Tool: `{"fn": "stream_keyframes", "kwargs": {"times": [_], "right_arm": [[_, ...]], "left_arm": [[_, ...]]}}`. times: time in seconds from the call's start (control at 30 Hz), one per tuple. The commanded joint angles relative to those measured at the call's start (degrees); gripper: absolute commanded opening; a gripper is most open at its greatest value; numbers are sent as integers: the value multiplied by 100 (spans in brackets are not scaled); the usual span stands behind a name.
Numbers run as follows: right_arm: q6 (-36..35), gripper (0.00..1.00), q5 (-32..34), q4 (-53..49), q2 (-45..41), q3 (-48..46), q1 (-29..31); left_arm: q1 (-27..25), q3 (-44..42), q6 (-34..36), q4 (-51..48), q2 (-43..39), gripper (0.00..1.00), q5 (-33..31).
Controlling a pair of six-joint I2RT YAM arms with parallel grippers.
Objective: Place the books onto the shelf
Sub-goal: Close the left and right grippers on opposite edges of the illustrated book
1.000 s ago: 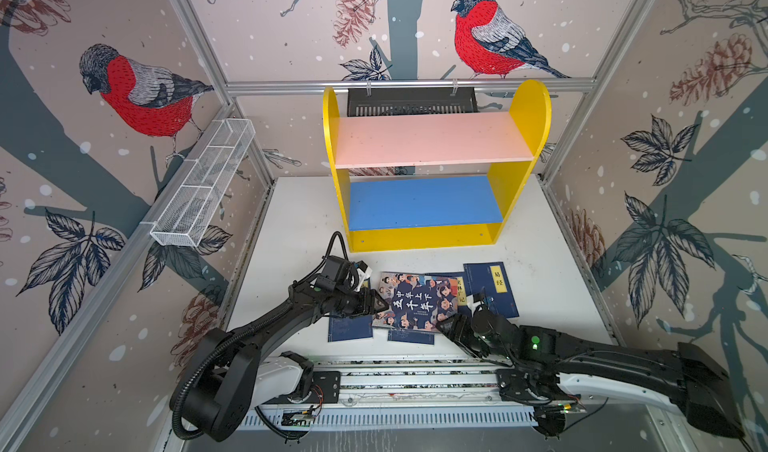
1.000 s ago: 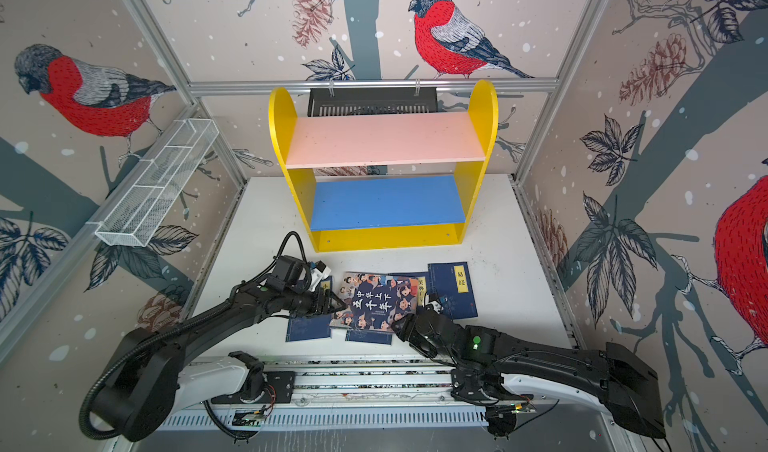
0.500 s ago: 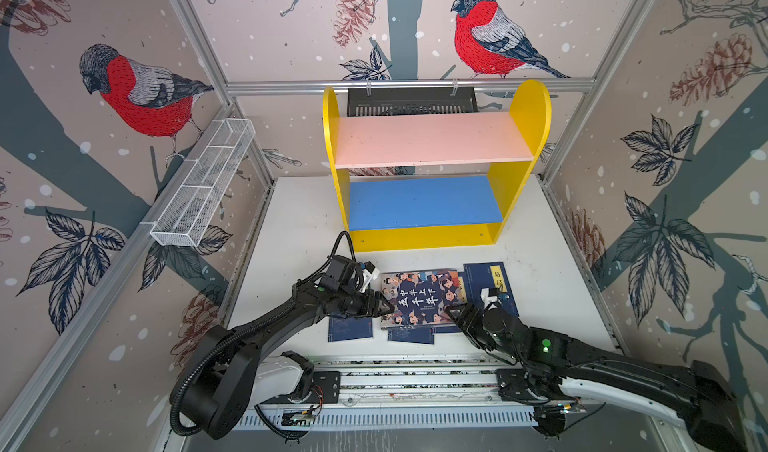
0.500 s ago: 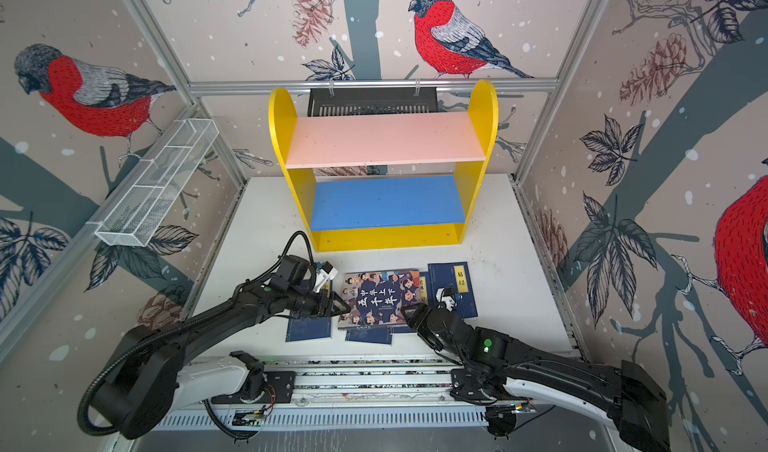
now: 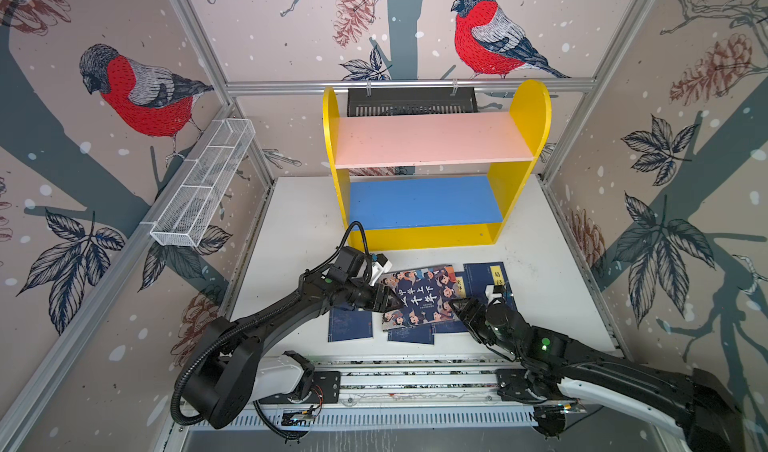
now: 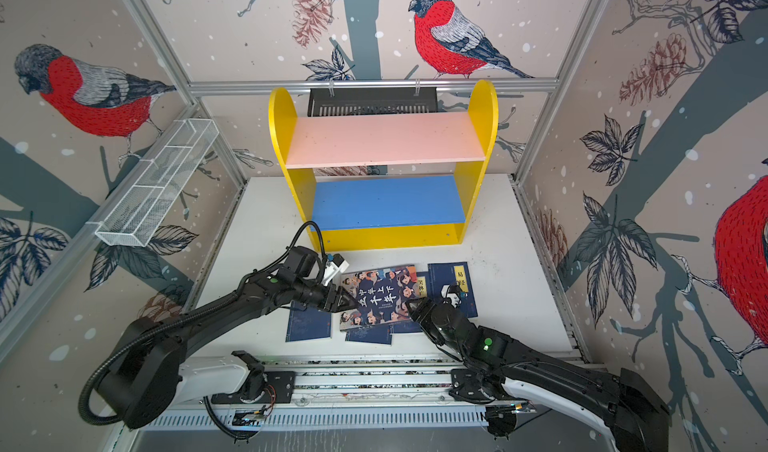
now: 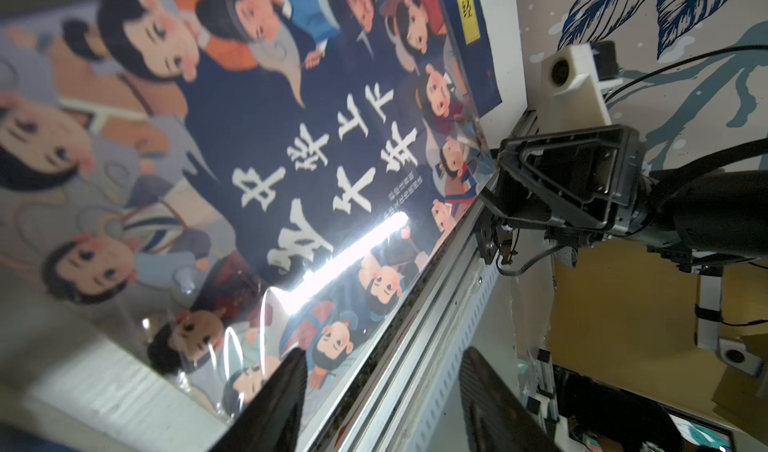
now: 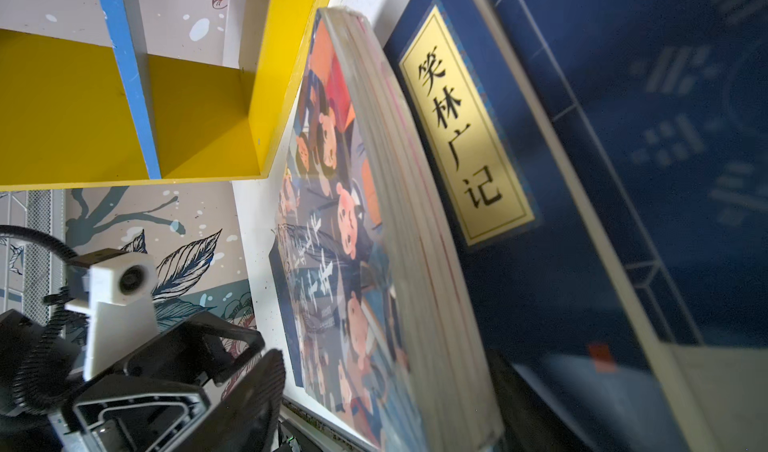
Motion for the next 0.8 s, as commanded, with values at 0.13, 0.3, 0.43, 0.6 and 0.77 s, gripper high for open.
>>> {"fn": "stream_keyframes", "kwargs": {"times": [0.13,0.3,0.43,0.6,0.77], "right_arm": [[32,77,-62,22,-372,-187,-113],[155,79,-157,79,-614,-372,-152],[225,79,-208,99,-694,-455,-159],[238,80,-225,159,-685,-490,-153],[244,81,-232,192,-686,-526,-172]], "left_arm": [[2,170,41,-360,-40,67,-1107],[117,146,-275,-490,109,68,-1374],[117,-145,-592,-313,172,68,-1097],[117,-330,-617,-250,198,68,-1063],[122,-466,-900,197,256,68,-494]]}}
